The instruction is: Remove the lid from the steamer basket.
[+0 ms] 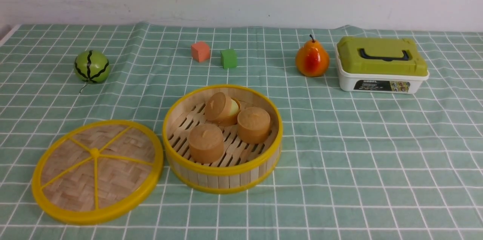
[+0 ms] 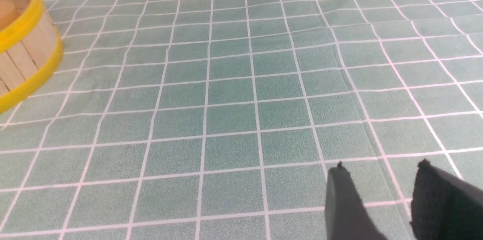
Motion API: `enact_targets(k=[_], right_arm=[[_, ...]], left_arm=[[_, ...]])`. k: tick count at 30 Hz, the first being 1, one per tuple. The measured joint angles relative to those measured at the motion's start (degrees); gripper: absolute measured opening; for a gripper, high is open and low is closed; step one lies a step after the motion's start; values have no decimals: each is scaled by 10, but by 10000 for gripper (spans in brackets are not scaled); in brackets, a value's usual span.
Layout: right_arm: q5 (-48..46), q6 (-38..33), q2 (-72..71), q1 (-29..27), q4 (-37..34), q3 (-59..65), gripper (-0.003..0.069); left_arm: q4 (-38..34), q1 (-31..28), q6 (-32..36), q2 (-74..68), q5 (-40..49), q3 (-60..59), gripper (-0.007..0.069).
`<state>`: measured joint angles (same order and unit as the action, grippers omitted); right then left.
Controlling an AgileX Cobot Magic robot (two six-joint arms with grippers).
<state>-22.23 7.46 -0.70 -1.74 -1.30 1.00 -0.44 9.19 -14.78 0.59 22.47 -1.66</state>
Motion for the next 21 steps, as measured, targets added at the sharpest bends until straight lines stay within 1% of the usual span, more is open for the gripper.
enact_targets(k=[21], right_arm=[[0, 0, 0, 0, 0, 0, 241]], left_arm=[[0, 0, 0, 0, 0, 0, 34]])
